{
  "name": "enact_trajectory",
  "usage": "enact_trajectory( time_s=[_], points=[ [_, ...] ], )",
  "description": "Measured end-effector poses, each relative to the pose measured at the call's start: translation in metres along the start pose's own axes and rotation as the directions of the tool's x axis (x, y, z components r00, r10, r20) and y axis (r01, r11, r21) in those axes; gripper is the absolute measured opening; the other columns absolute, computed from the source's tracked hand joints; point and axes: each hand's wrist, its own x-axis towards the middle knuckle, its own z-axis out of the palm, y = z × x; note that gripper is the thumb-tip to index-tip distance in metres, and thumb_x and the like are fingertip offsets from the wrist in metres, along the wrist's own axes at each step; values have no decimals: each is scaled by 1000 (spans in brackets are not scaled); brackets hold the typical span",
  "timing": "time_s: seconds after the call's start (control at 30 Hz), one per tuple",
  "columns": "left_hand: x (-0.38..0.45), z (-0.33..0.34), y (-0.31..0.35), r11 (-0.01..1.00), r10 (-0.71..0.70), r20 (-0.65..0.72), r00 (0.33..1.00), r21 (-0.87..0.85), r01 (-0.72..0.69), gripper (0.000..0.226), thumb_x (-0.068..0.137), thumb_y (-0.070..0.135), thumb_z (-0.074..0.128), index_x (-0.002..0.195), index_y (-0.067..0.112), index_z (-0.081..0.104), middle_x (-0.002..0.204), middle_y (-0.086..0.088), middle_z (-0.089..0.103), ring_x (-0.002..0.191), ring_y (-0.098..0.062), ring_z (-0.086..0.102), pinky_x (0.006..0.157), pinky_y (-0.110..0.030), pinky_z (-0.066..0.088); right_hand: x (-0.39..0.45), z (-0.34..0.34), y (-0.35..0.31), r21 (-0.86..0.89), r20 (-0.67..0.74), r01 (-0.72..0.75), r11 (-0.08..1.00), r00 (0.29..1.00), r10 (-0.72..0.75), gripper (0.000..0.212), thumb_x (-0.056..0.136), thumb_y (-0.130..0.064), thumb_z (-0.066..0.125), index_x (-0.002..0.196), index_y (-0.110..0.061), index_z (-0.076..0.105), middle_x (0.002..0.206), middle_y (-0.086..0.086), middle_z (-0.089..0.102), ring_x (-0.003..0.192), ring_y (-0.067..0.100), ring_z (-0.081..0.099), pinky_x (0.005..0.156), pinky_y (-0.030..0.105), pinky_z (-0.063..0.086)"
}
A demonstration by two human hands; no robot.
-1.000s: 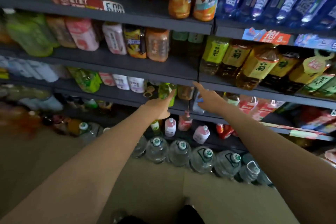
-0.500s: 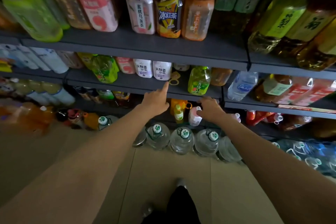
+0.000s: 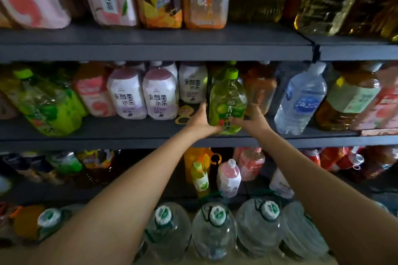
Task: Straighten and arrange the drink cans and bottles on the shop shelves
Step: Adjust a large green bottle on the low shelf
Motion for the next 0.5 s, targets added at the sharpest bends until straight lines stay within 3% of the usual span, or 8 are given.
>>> enact_trajectory(
  time_s=[0.07,0.2,0.37,0.5],
  points=[
    [17,13,-6,999,23,-34,999,-48,-25,91,80,36,69,147,15,11,147,-8,34,132,-24,36,95,-27,35,12,7,15,122,-12,31,992,999,-30,90,67,-27,83,139,-13,32,128,0,53,115,15,52,101,37,44],
    [35,29,-20,984,101,-150,984,-134,-121,75,82,38,68,142,17,28,140,-6,44,128,-23,41,94,-25,34,25,23,31,273,-8,90,958,996,-91,87,64,-29,84,137,-16,37,122,2,59,110,19,59,97,42,48],
    [41,32,-34,960,177,-141,974,-193,-202,76,82,35,68,144,21,25,144,-3,40,132,-22,38,100,-29,34,27,33,36,398,-64,133,908,991,-118,83,63,-24,85,133,-14,42,120,6,61,106,21,61,94,43,51],
    [42,31,-31,954,199,-118,973,-203,-220,71,83,31,68,142,25,28,136,-2,48,125,-21,44,90,-26,37,25,29,34,410,-13,131,903,990,-138,77,64,-24,83,129,-16,43,114,2,62,101,17,62,88,35,52]
  ],
)
